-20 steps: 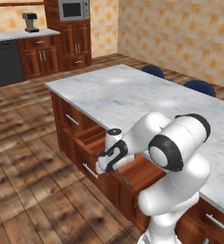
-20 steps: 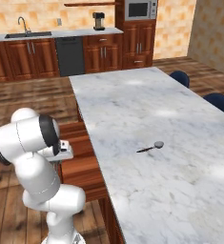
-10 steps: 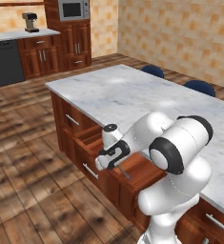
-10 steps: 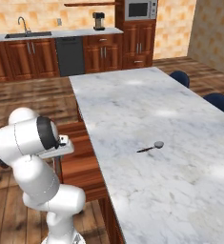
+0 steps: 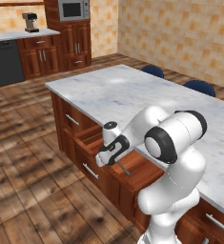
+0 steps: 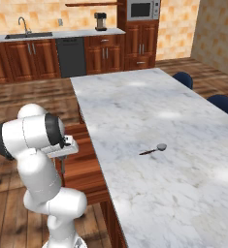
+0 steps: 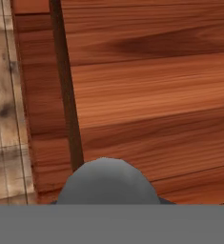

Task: Organize the utensils by type. Pick up the wooden spoons from the counter and place them in the open cabinet. Then pick up the metallic utensils from the counter and place them in the open drawer.

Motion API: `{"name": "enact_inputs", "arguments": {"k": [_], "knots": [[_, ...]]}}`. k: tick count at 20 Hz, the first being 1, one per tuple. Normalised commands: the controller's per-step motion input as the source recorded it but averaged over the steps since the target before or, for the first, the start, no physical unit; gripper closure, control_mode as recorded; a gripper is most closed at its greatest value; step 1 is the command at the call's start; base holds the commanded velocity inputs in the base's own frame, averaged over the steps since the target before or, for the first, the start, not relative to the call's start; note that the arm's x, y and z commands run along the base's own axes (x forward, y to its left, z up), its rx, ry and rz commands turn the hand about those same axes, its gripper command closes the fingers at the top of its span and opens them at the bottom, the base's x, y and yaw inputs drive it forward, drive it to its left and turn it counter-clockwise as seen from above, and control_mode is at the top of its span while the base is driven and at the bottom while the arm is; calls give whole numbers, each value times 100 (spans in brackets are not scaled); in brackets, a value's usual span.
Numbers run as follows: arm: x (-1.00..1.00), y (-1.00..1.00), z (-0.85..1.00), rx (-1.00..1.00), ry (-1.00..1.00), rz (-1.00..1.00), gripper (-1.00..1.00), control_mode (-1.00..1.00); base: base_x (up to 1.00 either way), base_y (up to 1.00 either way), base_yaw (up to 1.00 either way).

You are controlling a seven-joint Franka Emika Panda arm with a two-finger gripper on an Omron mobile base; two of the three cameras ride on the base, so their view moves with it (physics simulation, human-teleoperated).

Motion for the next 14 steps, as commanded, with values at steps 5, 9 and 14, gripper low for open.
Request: {"name": "enact_inputs", "arguments": {"k": [5,9,14], "knots": [[15,-1,-30,0,0,0,100,-100,0,0,0],[4,0,-33,0,0,0,100,-100,0,0,0],[7,0,-23,0,0,0,100,-100,0,0,0]]}}
